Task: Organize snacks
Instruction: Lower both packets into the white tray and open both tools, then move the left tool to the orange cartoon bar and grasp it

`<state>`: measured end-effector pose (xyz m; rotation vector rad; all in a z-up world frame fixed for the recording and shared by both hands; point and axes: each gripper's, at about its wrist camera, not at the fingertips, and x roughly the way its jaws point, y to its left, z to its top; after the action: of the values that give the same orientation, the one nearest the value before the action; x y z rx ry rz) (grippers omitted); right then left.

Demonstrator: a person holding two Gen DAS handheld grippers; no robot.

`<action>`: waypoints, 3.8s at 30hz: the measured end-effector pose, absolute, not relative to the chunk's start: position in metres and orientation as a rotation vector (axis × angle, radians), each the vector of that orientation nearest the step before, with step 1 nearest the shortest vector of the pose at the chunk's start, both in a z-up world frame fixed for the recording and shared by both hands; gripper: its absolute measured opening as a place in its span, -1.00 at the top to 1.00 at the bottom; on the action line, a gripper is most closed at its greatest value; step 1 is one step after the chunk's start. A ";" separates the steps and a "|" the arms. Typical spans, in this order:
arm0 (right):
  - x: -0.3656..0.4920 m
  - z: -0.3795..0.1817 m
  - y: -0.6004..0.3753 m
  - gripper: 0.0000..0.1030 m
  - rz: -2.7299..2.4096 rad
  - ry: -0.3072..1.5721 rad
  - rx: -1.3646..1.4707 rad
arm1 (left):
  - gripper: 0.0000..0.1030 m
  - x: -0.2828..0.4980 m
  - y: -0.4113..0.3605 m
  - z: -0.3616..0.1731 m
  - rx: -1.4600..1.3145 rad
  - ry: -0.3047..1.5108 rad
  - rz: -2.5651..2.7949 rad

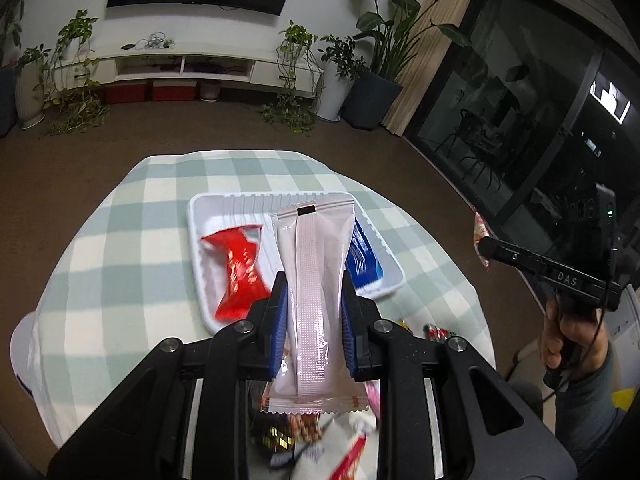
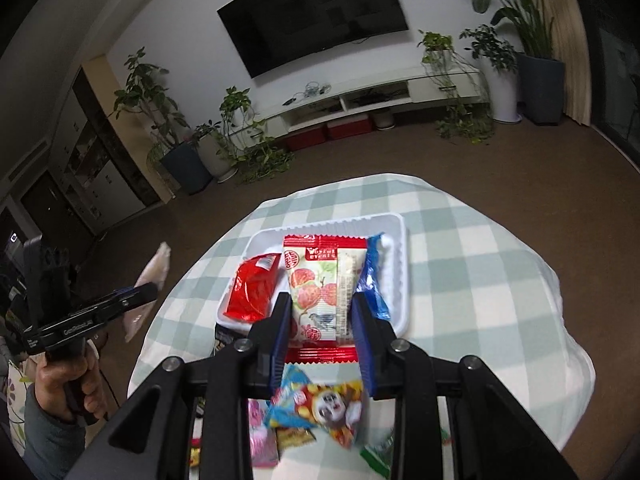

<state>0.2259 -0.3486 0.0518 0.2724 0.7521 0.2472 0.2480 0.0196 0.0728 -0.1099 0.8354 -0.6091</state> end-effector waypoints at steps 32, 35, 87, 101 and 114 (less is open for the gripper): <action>0.359 -0.081 -0.284 0.33 0.235 1.046 0.037 | 0.51 0.371 -0.084 -0.071 0.093 1.036 -0.523; 0.357 -0.081 -0.284 0.31 0.228 1.044 0.041 | 0.49 0.370 -0.084 -0.070 0.089 1.029 -0.524; 0.073 -0.042 -0.320 -0.61 0.373 0.834 0.418 | -0.01 0.061 -0.038 -0.062 0.424 1.028 -0.717; 0.072 -0.050 -0.326 -0.56 0.354 0.856 0.417 | 0.23 0.095 -0.043 -0.086 0.381 1.142 -0.616; 0.070 -0.053 -0.326 -0.53 0.330 0.876 0.409 | 0.42 0.082 -0.041 -0.084 0.358 1.134 -0.619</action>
<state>0.0704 -0.3262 -0.0527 0.4089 0.8761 0.3298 0.0818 -0.0408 -0.0839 0.3581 1.1343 -0.6189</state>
